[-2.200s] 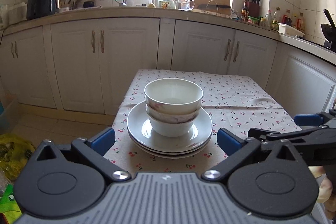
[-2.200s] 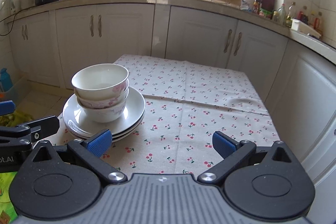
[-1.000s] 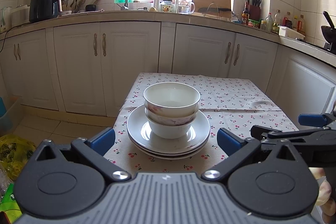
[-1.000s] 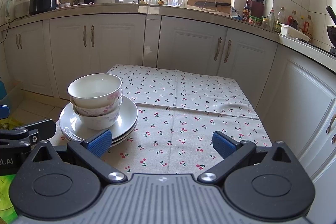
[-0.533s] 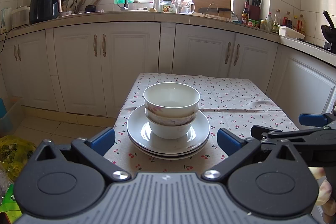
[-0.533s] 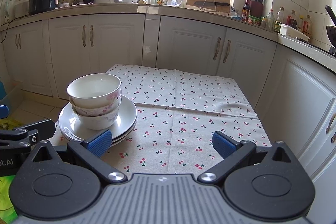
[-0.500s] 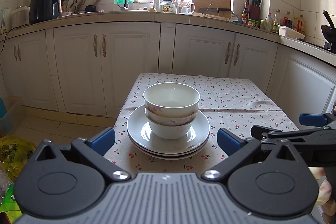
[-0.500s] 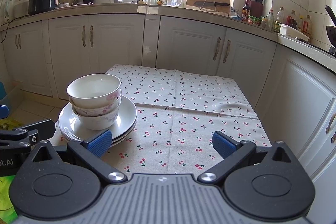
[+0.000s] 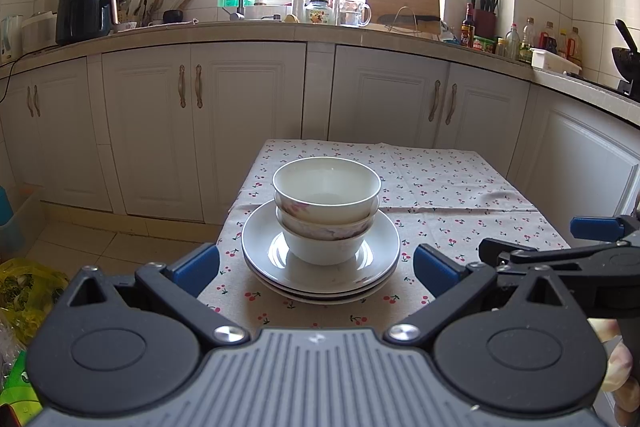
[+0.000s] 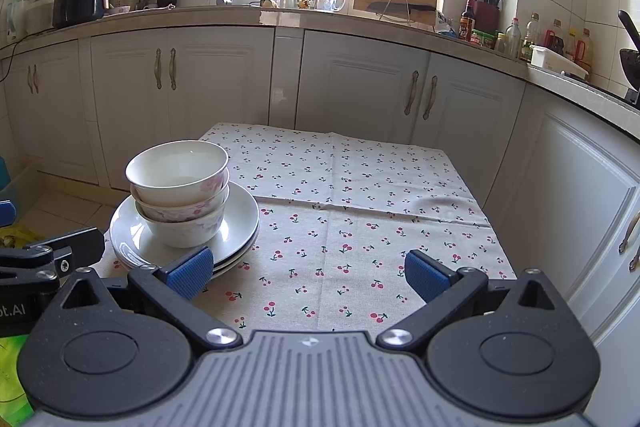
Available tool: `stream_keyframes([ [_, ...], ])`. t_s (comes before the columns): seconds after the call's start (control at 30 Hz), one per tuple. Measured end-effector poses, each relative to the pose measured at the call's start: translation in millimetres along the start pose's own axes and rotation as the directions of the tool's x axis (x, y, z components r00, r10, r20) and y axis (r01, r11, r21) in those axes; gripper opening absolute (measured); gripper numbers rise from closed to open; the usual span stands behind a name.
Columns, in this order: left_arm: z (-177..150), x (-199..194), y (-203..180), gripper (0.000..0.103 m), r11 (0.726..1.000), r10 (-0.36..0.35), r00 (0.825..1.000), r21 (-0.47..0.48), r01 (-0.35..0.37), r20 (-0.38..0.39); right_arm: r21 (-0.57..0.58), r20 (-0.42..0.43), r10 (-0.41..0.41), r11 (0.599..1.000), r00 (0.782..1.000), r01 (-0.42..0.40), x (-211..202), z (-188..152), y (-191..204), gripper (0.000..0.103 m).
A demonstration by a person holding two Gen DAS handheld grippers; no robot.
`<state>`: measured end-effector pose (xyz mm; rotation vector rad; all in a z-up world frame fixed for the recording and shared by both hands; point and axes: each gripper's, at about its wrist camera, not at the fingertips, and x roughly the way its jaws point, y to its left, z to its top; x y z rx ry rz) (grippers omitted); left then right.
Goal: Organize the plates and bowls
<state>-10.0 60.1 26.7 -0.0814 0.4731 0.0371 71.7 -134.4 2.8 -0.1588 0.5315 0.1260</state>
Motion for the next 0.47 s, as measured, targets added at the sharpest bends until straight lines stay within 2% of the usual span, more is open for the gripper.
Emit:
stream_keyframes([
  [0.47,-0.4,0.4,0.1,0.102,1.0,0.0,1.0,0.0,0.0,0.0,0.003,-0.001,-0.005,1.0,1.0,0.005,-0.4,0.6,-0.5,0.103],
])
